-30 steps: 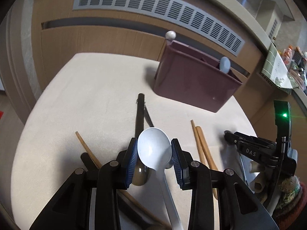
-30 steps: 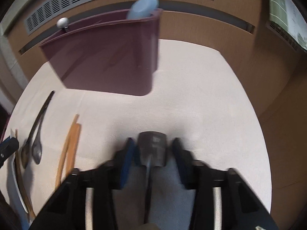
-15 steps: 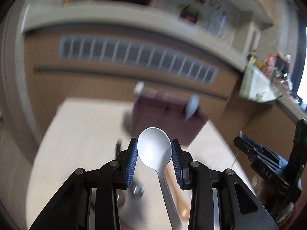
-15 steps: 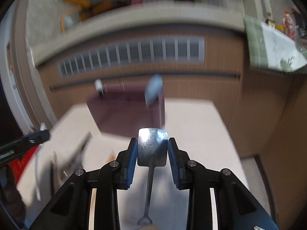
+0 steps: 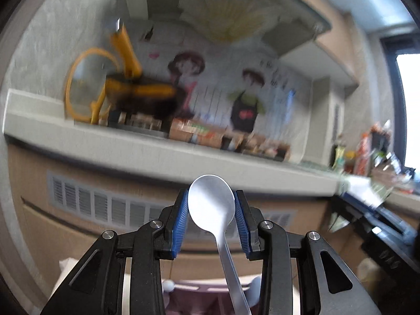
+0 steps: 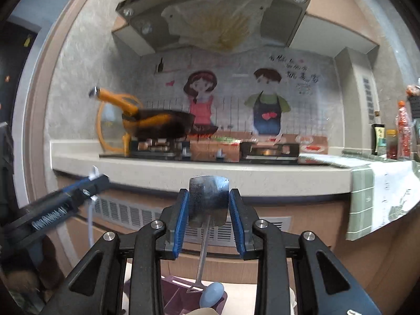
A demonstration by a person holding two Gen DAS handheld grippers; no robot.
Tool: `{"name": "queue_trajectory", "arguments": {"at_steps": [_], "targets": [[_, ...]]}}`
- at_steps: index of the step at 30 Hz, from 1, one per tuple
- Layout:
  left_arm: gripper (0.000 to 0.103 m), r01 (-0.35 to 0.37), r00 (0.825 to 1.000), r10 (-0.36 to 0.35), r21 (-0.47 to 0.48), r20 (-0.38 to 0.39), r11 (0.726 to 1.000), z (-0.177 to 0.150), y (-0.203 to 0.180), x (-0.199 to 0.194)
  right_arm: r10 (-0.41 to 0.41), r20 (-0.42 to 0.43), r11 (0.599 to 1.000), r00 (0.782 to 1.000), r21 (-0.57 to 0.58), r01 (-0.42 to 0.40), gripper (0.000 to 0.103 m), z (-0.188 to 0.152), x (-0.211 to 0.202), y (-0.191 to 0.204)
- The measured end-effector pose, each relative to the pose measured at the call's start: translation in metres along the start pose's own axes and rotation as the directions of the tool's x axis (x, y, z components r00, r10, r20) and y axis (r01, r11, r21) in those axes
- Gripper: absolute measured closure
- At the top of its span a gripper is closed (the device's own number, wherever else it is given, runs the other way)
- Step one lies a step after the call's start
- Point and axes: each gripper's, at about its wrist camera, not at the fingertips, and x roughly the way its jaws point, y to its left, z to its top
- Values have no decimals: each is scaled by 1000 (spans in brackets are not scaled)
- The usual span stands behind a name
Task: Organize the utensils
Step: 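Carry the spatula and white spoon into the caddy and open both tools, then grasp the wooden spatula with the right tool while the left tool moves toward a chopstick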
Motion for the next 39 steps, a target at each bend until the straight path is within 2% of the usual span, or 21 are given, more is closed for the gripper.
{"name": "queue_trajectory", "arguments": {"at_steps": [6,9,13,17,22,23,25,28,31,33,35,37,39], "targets": [[67,-53,995,53,0,-88,999,-55,12,54,14,-144,1000,990,13,-12,75,-49,52,-2],[67,-75,989,81,59,-122,995,-73,4,76,9,-201,1000,980,25,-4,75,-72,71,-6],[67,-101,981,119,119,-154,988,-92,-6,86,10,-238,999,971,41,0,75,-92,81,-8],[67,-69,968,86,79,-236,994,-108,-1,87,24,-271,999,962,45,-13,75,-108,82,-9],[66,-15,939,12,-4,-343,1000,-121,4,82,92,-365,992,926,118,-52,74,-134,81,-13],[66,-10,932,0,-25,-361,1000,-119,6,79,106,-379,988,919,146,-54,74,-136,78,-16],[66,-3,930,-17,-52,-367,999,-112,10,66,106,-374,985,922,170,-44,74,-135,69,-21],[66,11,940,-43,-98,-337,995,-91,17,34,84,-342,984,936,175,-24,71,-125,42,-26],[64,2,939,-43,-120,-342,993,-78,28,-1,64,-348,991,935,129,-20,71,-121,11,-18],[59,-19,933,-29,-129,-358,991,-78,36,-26,59,-362,995,930,95,-26,71,-125,-5,-11],[59,-55,925,4,-123,-381,991,-85,45,-51,71,-395,996,916,76,-44,71,-135,-19,-4],[59,-106,910,51,-112,-411,988,-93,52,-75,95,-448,995,889,67,-72,71,-147,-27,5],[58,-153,893,93,-104,-441,983,-106,62,-100,130,-509,992,851,69,-110,71,-164,-33,16]]}}
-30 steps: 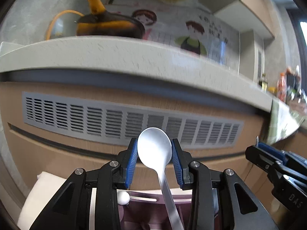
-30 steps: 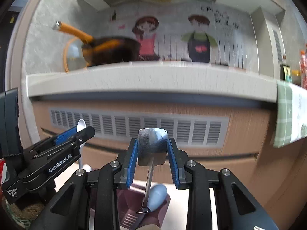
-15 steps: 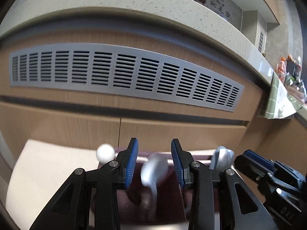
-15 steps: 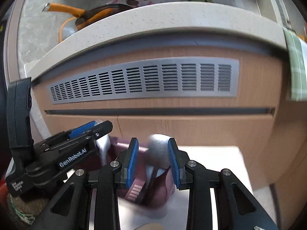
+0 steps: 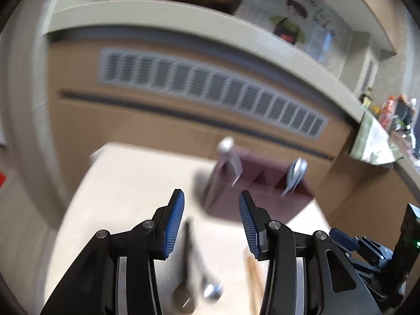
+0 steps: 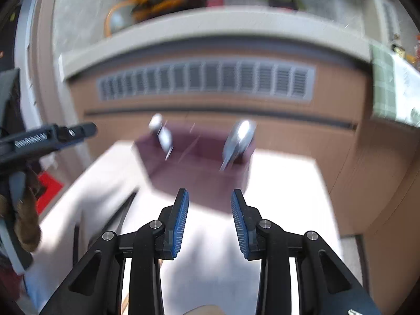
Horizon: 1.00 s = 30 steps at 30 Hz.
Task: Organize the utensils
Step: 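Grasp the wooden spatula with the right tool while the left tool moves toward a chopstick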
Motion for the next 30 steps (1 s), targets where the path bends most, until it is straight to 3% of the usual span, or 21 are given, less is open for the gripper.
{"name": "queue_trajectory", "arguments": {"at_steps": [3,8,15,23,30], "targets": [[58,-75,996,73,-31,-49,997,-35,24,-21,17,-97,1000,995,-23,-20,71,-26,9,17],[58,-94,989,86,-69,-116,993,-76,49,-36,43,-254,999,966,-10,-47,71,-57,31,35],[53,-117,980,99,-100,-172,988,-98,67,-37,48,-300,998,953,-31,-60,71,-66,46,51],[48,-87,977,58,-139,-205,986,-105,71,-29,36,-300,999,953,-28,-46,88,-57,64,55],[34,-44,969,9,-136,-247,990,-110,67,-19,33,-320,999,947,-9,-38,88,-52,82,60]]}}
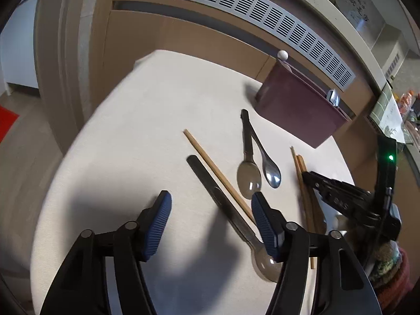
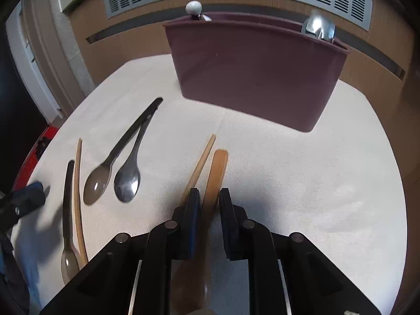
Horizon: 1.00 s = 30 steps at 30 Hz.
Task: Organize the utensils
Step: 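Grasp the wooden spatula with the right tool while the left tool moves toward a chopstick, then grasp a wooden chopstick with the left tool while the right tool holds the wooden spatula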
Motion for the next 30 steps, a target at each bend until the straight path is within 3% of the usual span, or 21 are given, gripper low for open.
{"name": "queue_trajectory", "arguments": {"at_steps": [7,14,18,24,30], "targets": [[31,2,1000,-1,33,-29,999,-4,-10,4,0,8,1000,1000,-2,1,93,0,-2,-5],[33,-21,996,28,88,-85,996,-10,-24,13,-63,46,995,997,81,59,93,-20,-28,-49],[54,-20,996,27,91,-83,996,-10,-36,12,-105,74,989,992,117,96,93,-35,-47,-72],[63,130,985,-101,217,-141,967,-2,-99,25,-113,133,983,985,157,91,93,-50,-65,-92],[68,116,971,-43,307,-233,945,7,-146,75,-107,151,977,983,197,76,93,-56,-73,-106]]}}
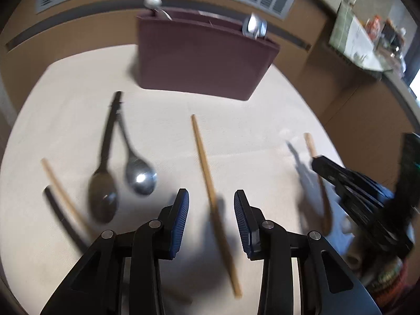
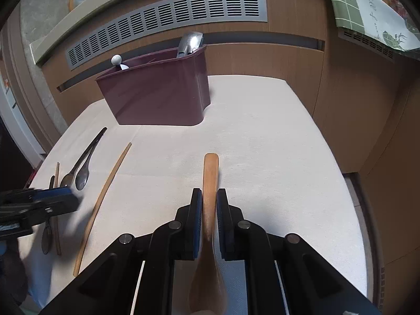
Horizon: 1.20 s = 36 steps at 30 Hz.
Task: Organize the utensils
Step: 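Grasp a wooden chopstick with the left tool while the right tool holds the wooden spatula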
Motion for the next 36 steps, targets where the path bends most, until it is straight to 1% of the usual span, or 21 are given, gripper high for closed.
{"name": "queue_trajectory", "arguments": {"at_steps": [1,3,6,9,11,12,14,16,18,21,24,27,29,33,35,36], "targets": [[69,-13,1000,13,13,-10,1000,5,-3,7,0,3,1000,1000,0,0,93,-1,-2,-1],[79,-56,998,57,48,-21,997,15,-10,20,-2,11,1000,1000,-1,2,93,-2,-7,-5],[86,-117,993,119,84,-22,990,27,-16,35,-6,18,1000,1000,5,6,93,-5,-13,-9],[87,-130,991,134,97,-29,987,35,-18,40,-9,18,1000,1000,7,9,93,-6,-16,-11],[87,-117,992,121,87,-37,989,40,-16,41,-13,21,1000,1000,4,13,93,-6,-17,-11],[87,-100,994,103,75,-41,992,41,-14,41,-12,21,1000,1000,4,12,93,-6,-17,-10],[87,-94,995,97,70,-38,993,41,-12,43,-7,23,1000,1000,8,7,93,-6,-17,-9],[89,-103,994,105,84,-20,991,37,-12,42,-3,25,1000,1000,7,3,93,-6,-17,-6],[95,-113,994,113,92,-2,989,32,-14,40,4,25,1000,1000,2,-4,93,-5,-17,-2],[96,-64,998,64,61,6,996,23,-13,30,7,29,1000,1000,-12,-7,93,-5,-21,5],[97,-32,999,31,31,43,999,13,-11,13,12,44,999,999,-31,-11,93,-4,-27,12],[97,20,997,-19,-8,81,1000,8,-7,-8,14,52,999,999,-44,-11,93,-3,-32,17],[97,53,992,-50,-30,118,998,7,-2,-25,15,58,999,998,-48,-12,93,-2,-34,19],[97,92,981,-83,-44,176,995,7,-1,-49,24,72,998,997,-59,-20,93,0,-39,26],[97,93,981,-87,-32,171,995,5,-5,-50,25,76,997,997,-73,-19,93,1,-41,30],[97,81,985,-76,-29,153,996,3,-6,-46,23,76,997,997,-80,-17,93,1,-41,33]]}}
